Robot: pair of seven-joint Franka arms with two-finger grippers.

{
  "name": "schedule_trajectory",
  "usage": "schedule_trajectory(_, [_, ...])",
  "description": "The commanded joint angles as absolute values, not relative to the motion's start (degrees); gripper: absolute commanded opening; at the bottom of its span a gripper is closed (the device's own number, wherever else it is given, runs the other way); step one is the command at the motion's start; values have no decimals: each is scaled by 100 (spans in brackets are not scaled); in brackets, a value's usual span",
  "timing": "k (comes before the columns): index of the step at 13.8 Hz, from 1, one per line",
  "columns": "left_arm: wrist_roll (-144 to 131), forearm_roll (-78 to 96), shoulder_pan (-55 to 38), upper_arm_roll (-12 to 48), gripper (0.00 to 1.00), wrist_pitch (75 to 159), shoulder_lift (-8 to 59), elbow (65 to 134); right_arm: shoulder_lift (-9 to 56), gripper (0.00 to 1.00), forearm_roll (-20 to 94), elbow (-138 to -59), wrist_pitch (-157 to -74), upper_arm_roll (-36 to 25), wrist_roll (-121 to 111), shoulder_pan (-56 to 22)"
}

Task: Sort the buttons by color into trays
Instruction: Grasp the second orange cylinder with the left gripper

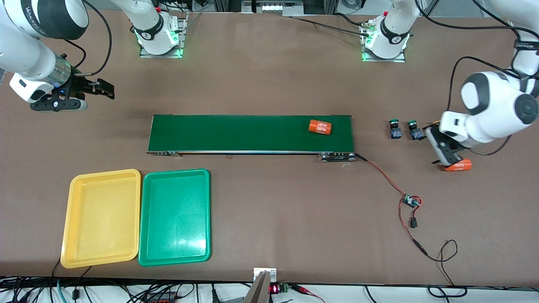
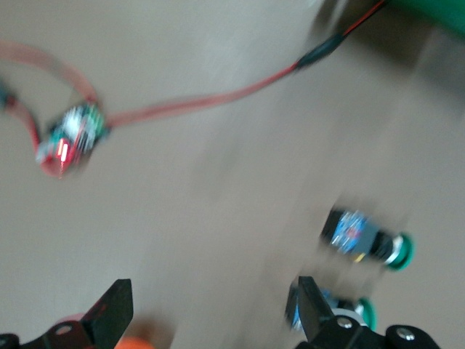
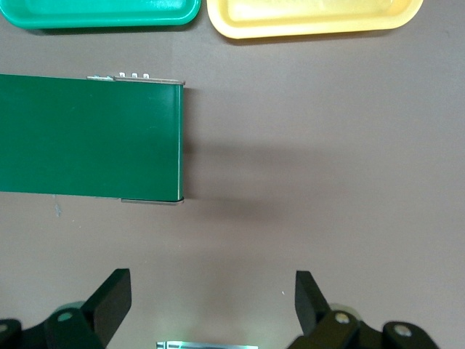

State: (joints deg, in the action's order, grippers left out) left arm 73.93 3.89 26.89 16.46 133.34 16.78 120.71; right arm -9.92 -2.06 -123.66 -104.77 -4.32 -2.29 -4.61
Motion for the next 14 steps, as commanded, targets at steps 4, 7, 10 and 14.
schedule_trajectory(4, [7471, -1245, 3101, 1494, 100, 13342, 2390, 11435, -905, 59, -229, -12252, -10494, -439, -193, -510])
schedule_trajectory(7, [7907, -1546, 3470, 1512, 100, 13350, 2653, 11417, -932, 17, -229, -12252, -10485, -439, -193, -519])
schedule_trajectory(10, [8314, -1573, 3524, 1512, 100, 13351, 3084, 11128, -932, 0, -229, -12243, -10485, -439, -193, -518])
schedule_trajectory(14, [8420, -1704, 3507, 1547, 100, 13412, 3357, 10979, -923, 0, -229, -12217, -10459, -439, -185, -518])
